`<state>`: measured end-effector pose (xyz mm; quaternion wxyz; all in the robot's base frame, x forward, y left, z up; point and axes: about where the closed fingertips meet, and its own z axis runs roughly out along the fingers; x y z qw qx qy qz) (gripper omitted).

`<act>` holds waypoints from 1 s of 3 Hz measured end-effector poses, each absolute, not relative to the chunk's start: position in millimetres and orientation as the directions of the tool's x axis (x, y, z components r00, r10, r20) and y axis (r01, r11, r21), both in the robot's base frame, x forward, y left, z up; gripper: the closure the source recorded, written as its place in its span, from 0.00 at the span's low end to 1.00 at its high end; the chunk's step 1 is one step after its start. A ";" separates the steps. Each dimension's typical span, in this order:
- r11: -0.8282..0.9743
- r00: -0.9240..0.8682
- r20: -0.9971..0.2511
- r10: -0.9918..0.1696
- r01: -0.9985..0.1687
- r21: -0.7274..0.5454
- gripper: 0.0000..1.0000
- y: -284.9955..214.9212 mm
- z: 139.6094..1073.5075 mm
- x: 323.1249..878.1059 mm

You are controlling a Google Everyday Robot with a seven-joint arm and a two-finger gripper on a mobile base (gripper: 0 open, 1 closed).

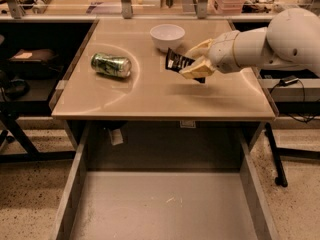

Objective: Pick rxbar chocolate from top drawer and place on counter

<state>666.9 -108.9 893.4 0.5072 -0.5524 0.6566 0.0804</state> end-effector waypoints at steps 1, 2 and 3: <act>0.392 0.080 -0.744 -0.663 -0.810 -0.437 1.00 -109.9 876.3 675.6; 0.393 0.077 -0.744 -0.664 -0.810 -0.435 0.80 -110.1 875.6 676.0; 0.393 0.077 -0.744 -0.664 -0.810 -0.435 0.59 -110.1 875.6 676.0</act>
Offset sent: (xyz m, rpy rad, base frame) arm 0.0073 -0.0007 -0.0144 -0.0181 0.0277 -0.0258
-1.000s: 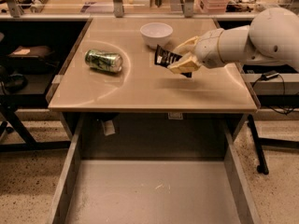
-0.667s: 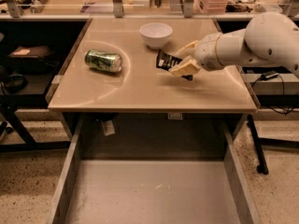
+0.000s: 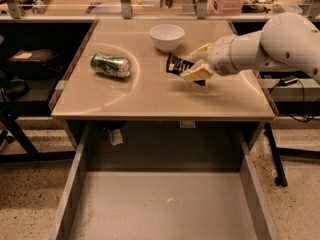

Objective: Pick rxbar chocolate from top drawer and place on counter

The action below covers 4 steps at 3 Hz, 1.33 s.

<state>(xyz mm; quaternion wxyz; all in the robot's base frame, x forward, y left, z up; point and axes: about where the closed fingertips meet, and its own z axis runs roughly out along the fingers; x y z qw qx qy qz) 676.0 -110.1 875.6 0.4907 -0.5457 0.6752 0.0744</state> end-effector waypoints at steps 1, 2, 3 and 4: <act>0.393 0.077 -0.744 -0.664 -0.810 -0.435 0.34 -110.1 875.6 676.0; 0.393 0.077 -0.744 -0.664 -0.810 -0.435 0.12 -110.1 875.6 676.0; 0.393 0.077 -0.744 -0.664 -0.810 -0.435 0.00 -110.0 875.6 676.0; 0.393 0.077 -0.744 -0.664 -0.810 -0.435 0.00 -110.0 875.6 676.0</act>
Offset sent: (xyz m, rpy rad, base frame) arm 0.0000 0.0000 0.0000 0.0000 0.0000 0.0001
